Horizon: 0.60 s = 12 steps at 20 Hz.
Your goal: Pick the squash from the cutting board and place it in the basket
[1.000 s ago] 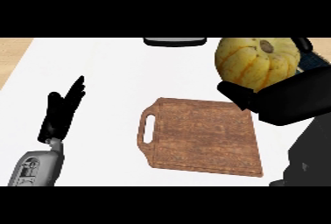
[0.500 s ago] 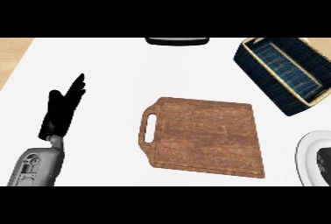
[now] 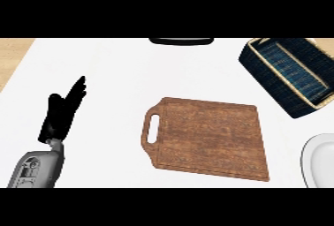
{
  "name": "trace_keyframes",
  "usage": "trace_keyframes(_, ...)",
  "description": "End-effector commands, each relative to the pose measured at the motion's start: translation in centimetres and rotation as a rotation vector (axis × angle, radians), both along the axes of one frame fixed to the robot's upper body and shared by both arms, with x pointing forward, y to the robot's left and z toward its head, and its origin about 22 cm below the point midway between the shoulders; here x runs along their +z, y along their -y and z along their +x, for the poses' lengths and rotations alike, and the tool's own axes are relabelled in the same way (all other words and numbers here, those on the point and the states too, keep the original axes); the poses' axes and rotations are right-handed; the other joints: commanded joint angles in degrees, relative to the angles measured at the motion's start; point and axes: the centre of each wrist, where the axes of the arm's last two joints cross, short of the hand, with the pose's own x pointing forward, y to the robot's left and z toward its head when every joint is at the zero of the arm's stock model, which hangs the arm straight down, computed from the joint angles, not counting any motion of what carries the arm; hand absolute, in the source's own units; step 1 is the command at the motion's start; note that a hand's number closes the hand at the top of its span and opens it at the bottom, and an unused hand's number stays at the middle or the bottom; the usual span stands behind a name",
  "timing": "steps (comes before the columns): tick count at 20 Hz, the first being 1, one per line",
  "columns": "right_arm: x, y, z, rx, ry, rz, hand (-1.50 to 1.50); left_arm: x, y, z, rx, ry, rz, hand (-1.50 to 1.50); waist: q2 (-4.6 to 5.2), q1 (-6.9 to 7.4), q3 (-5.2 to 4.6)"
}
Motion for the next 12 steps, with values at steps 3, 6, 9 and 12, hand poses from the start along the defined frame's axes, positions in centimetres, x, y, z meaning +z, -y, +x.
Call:
trace_keyframes(3,-1.1,6.7,2.1,-0.045,0.010,-0.046,1.50,0.4,1.6,1.0,0.016,-0.008,0.004,0.00,0.06,-0.30,0.04)
trace_keyframes(6,-2.7,8.9,3.5,-0.017,0.022,-0.044,1.50,-1.2,1.5,-0.3,-0.007,0.024,-0.013,0.00,0.22,0.31,0.01)
trace_keyframes(9,-4.4,11.5,4.4,0.034,-0.011,-0.009,1.50,0.4,0.0,-0.3,-0.026,-0.003,-0.001,0.00,0.24,0.86,0.05)
trace_keyframes(12,-5.8,10.5,5.9,0.060,-0.032,-0.026,1.50,-0.6,1.6,0.6,-0.006,0.003,0.000,0.00,0.10,0.12,0.01)
